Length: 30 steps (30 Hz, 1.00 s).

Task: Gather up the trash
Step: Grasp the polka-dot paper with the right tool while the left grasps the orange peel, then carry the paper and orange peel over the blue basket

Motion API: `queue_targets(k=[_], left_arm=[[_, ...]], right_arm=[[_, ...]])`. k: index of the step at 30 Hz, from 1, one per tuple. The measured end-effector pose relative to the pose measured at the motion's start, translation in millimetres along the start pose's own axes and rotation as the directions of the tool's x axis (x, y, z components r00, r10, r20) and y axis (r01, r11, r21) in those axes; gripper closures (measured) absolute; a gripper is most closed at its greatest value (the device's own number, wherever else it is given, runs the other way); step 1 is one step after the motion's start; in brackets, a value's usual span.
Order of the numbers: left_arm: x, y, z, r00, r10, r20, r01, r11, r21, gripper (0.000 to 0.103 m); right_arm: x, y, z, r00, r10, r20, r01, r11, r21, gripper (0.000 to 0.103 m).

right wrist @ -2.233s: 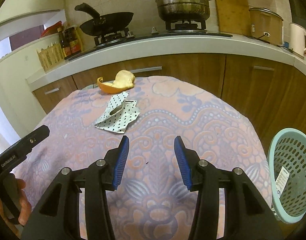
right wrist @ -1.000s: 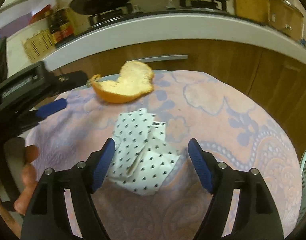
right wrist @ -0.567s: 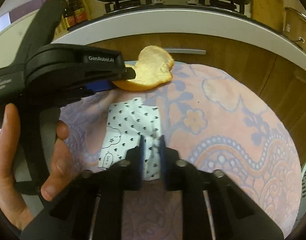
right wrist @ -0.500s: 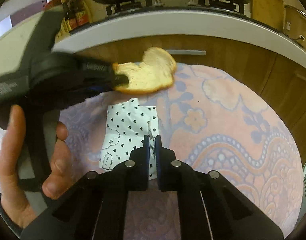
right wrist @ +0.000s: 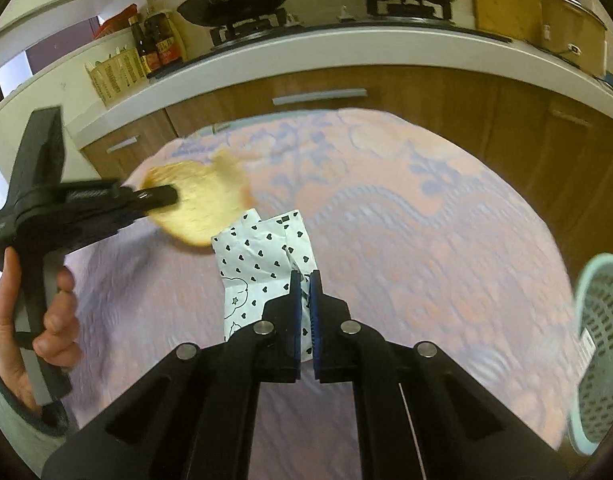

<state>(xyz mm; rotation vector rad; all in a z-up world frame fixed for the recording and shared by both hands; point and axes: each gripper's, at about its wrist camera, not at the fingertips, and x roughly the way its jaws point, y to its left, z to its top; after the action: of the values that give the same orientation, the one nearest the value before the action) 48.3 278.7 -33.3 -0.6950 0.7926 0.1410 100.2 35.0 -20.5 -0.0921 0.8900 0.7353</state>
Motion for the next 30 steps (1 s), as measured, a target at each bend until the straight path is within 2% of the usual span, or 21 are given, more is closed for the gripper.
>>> queue_targets(k=[3, 6, 9, 11, 13, 14, 15, 17, 19, 21, 25, 28, 30], left_arm=[[-9.9, 7.7, -18.7, 1.0, 0.006, -0.021, -0.006, 1.0, -0.011, 0.098], [-13.9, 11.3, -29.2, 1.0, 0.013, -0.009, -0.013, 1.0, -0.002, 0.097], [-13.9, 8.7, -34.1, 0.999, 0.032, 0.011, -0.032, 0.999, 0.01, 0.082], [-15.6, 5.4, -36.0, 0.998, 0.056, 0.033, -0.057, 0.998, 0.031, 0.065], [-15.2, 3.4, -35.2, 0.998, 0.055, 0.039, -0.056, 0.998, 0.032, 0.061], [-14.4, 2.8, -35.1, 0.998, 0.054, 0.038, -0.056, 0.998, 0.029, 0.06], [-14.2, 2.3, -35.0, 0.998, 0.055, 0.042, -0.056, 0.998, 0.027, 0.059], [-12.6, 0.9, -34.9, 0.997, 0.06, 0.046, -0.061, 0.998, 0.028, 0.057], [-10.7, -2.2, -34.7, 0.996, 0.073, 0.051, -0.075, 0.996, 0.038, 0.057], [-9.1, -4.9, -35.4, 0.994, 0.094, 0.059, -0.097, 0.994, 0.048, 0.057], [-2.8, -21.9, -41.7, 0.977, 0.189, 0.096, -0.199, 0.974, 0.109, 0.059], [0.9, -32.5, -48.4, 0.962, 0.246, 0.116, -0.262, 0.952, 0.16, 0.069], [1.4, -35.6, -51.0, 0.948, 0.289, 0.134, -0.31, 0.934, 0.178, 0.081]], right_arm=[[-11.6, -8.4, -10.7, 1.0, -0.02, -0.025, 0.019, 1.0, -0.025, 0.1], [-8.6, -13.1, -14.9, 0.999, -0.014, -0.049, 0.012, 0.999, -0.032, 0.1], [-7.3, -13.9, -17.8, 0.999, 0.001, -0.041, -0.002, 1.0, -0.015, 0.098], [-6.0, -13.1, -17.8, 0.999, 0.001, -0.038, -0.002, 1.0, -0.012, 0.095], [-5.1, -12.8, -18.3, 0.999, -0.009, -0.037, 0.009, 1.0, -0.01, 0.087], [-6.3, -13.9, -19.6, 0.999, -0.003, -0.038, 0.003, 1.0, -0.004, 0.076], [-6.9, -14.7, -19.3, 0.999, 0.008, -0.035, -0.008, 1.0, 0.003, 0.058], [-10.8, -14.7, -19.1, 1.0, 0.008, -0.007, -0.008, 1.0, 0.011, 0.038], [-13.3, -14.0, -18.3, 1.0, 0.01, 0.004, -0.01, 1.0, 0.012, 0.033], [-9.7, -14.1, -16.3, 1.0, 0.021, -0.011, -0.02, 1.0, 0.023, 0.023], [5.7, -7.6, -17.5, 0.999, -0.012, -0.049, 0.012, 1.0, 0.012, 0.023], [15.9, 9.8, -19.3, 0.994, -0.067, -0.083, 0.062, 0.997, -0.056, 0.026], [15.2, 20.4, -21.9, 0.992, -0.102, -0.071, 0.095, 0.99, -0.108, 0.05]])
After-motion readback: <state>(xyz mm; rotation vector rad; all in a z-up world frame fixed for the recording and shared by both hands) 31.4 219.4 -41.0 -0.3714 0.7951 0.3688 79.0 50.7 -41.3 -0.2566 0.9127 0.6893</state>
